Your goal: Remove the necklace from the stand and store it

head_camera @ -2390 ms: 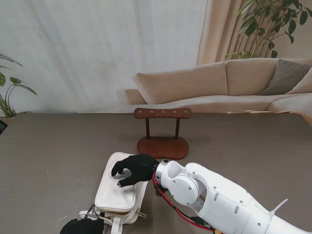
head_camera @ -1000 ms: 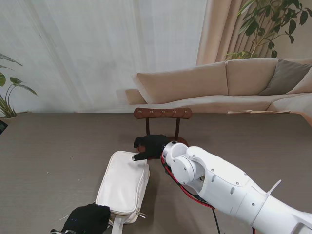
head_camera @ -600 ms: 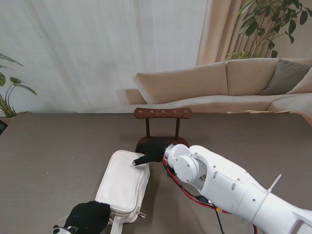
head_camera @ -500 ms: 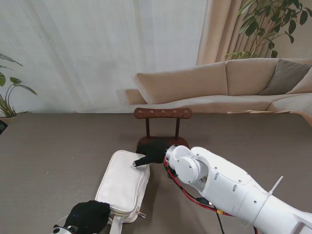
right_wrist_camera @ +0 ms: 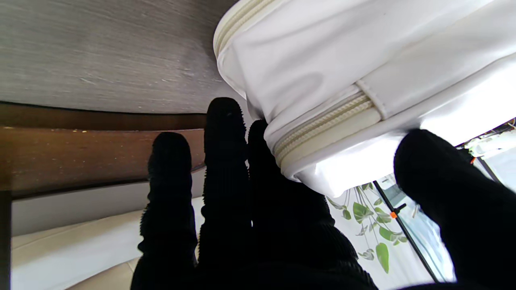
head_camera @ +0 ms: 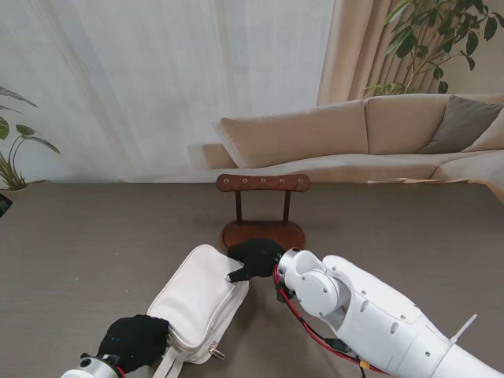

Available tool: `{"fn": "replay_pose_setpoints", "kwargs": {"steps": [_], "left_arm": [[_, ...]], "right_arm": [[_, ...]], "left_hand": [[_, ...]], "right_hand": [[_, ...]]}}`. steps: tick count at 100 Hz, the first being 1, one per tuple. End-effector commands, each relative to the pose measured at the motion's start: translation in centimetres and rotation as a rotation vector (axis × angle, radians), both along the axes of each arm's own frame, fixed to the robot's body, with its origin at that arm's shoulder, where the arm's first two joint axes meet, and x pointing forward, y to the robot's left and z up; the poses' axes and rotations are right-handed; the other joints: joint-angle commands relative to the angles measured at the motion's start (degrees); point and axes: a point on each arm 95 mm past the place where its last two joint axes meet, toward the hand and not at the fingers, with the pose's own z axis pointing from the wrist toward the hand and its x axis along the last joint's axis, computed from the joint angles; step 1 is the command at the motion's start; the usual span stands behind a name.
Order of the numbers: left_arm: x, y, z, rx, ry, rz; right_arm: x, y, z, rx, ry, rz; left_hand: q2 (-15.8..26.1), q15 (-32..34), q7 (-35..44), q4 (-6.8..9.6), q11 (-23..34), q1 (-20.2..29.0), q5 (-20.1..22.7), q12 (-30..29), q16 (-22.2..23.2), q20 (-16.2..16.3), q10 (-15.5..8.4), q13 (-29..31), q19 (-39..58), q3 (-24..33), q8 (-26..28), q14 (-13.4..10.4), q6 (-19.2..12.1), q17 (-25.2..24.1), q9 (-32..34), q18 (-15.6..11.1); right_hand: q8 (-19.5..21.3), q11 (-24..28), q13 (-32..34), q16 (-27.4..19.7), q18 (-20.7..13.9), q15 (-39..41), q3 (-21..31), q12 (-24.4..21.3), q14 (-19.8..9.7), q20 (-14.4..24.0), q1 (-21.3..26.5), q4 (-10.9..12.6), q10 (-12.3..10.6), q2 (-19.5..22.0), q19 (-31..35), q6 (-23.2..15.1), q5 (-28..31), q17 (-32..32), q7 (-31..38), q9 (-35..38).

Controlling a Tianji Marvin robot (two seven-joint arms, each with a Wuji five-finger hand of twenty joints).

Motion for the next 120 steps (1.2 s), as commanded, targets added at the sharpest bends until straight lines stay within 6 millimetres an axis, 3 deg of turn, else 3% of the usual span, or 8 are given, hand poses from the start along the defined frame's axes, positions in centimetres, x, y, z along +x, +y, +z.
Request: {"fn": "replay_pose_setpoints", "kwargs": {"steps": [1, 10, 15, 23, 32, 62, 97, 120], "left_arm": [[0.7, 0.5, -0.4, 0.007, 0.013, 0.007], [1.4, 0.6, -0.3, -0.001, 0.01, -0.002], [1.7, 0.6, -0.3, -0.004, 0.008, -0.009], [2.4, 0.6, -0.2, -0.012, 0.005, -0.018], [3.3, 0.5, -0.1, -0.026, -0.001, -0.029], [6.4, -0.6, 0.1, -0.082, 0.009, -0.102], [9.2, -2.9, -0.3, -0.154, 0.052, -0.199], [10.0, -4.1, -0.3, -0.178, 0.069, -0.247]], "right_arm": [[-2.5, 1.6, -1.6, 0.008, 0.036, 0.059], [-2.7, 1.6, -1.8, 0.026, 0.004, 0.047], [-2.9, 1.5, -1.9, 0.04, -0.006, 0.038], [-3.1, 1.4, -2.1, 0.068, -0.014, 0.013], [-3.3, 1.1, -2.1, 0.09, -0.006, -0.005], [-3.5, -1.4, -1.7, 0.091, -0.003, -0.042], [-2.2, -3.7, -0.9, 0.063, -0.026, -0.117], [-2.4, -5.3, 1.3, 0.038, -0.046, -0.164]], "left_hand": [[1.6, 0.2, 1.6, -0.53, -2.0, 1.9, -2.3, 0.3, 0.0, -0.3, 1.2, 1.8, 1.7, 3.3, 1.5, -0.2, -0.8, 0.7, -0.2, 0.5], [1.5, 0.2, 1.5, -0.55, -2.0, 1.9, -2.3, 0.3, 0.0, -0.3, 1.1, 1.8, 1.7, 3.3, 1.5, -0.2, -0.7, 0.7, -0.2, 0.5], [1.6, 0.1, 1.5, -0.57, -2.0, 1.9, -2.3, 0.3, -0.1, -0.3, 1.1, 1.8, 1.7, 3.4, 1.5, -0.2, -0.8, 0.7, -0.2, 0.5], [1.5, 0.1, 1.5, -0.59, -2.0, 1.8, -2.3, 0.3, -0.1, -0.3, 1.1, 1.9, 1.7, 3.4, 1.5, -0.2, -0.7, 0.9, -0.2, 0.5], [1.5, 0.2, 1.6, -0.61, -2.0, 1.8, -2.3, 0.3, -0.1, -0.4, 1.2, 1.9, 1.7, 3.5, 1.5, -0.2, -0.8, 0.9, -0.2, 0.6], [1.5, 0.1, 1.5, -0.64, -2.0, 1.8, -2.3, 0.3, -0.1, -0.4, 1.2, 1.9, 1.8, 3.6, 1.5, -0.2, -0.7, 0.9, -0.2, 0.6], [1.5, 0.1, 1.5, -0.65, -2.0, 1.9, -2.3, 0.3, -0.1, -0.5, 1.2, 1.8, 1.8, 3.6, 1.4, -0.1, -0.7, 0.9, -0.3, 0.6], [1.6, 0.0, 1.5, -0.65, -2.0, 1.9, -2.5, 0.4, -0.2, -0.6, 1.2, 1.8, 1.7, 3.5, 1.4, -0.1, -0.7, 0.8, -0.3, 0.5]], "right_hand": [[-1.9, 4.4, 3.5, 1.6, -1.5, 2.4, 4.1, 3.7, -1.4, -0.2, 2.3, -3.7, -6.7, -5.9, 4.7, -15.6, 9.1, -7.1, 12.4, 6.9], [-5.4, 5.9, 8.5, 3.4, -1.7, 6.8, 7.6, 5.4, -2.5, -0.3, 6.4, -8.5, -6.2, -13.4, 8.0, -16.6, 11.7, -3.6, 18.3, 12.0], [-7.1, 6.8, 11.4, 4.4, -1.6, 9.4, 9.2, 6.6, -2.9, -0.3, 9.0, -10.0, -5.9, -16.5, 9.8, -17.8, 13.4, -1.8, 22.4, 15.4], [-6.8, 8.3, 16.5, 5.7, -1.3, 13.0, 12.3, 9.1, -3.0, 0.1, 11.5, -9.2, -5.7, -16.1, 12.6, -19.3, 18.5, 2.1, 25.7, 21.1], [-5.1, 7.9, 18.9, 6.5, -1.3, 15.1, 14.3, 11.1, -2.9, -0.2, 11.6, -9.3, -5.4, -16.7, 14.1, -19.2, 20.3, 4.0, 26.1, 23.2], [-2.4, 8.3, 19.1, 7.1, -2.0, 16.6, 15.0, 13.3, -3.2, -0.4, 11.6, -8.7, -5.4, -15.8, 14.4, -19.7, 20.4, 4.2, 26.4, 23.6], [-0.3, 8.5, 18.9, 6.8, -2.7, 16.2, 14.5, 14.4, -3.4, -0.5, 11.7, -8.3, -5.8, -13.9, 14.4, -20.3, 19.4, 3.6, 26.3, 22.6], [0.6, 8.5, 18.8, 6.9, -3.0, 16.3, 14.2, 14.9, -3.2, -0.5, 11.7, -8.1, -6.0, -13.3, 14.3, -20.6, 18.8, 3.2, 26.3, 21.8]]}}
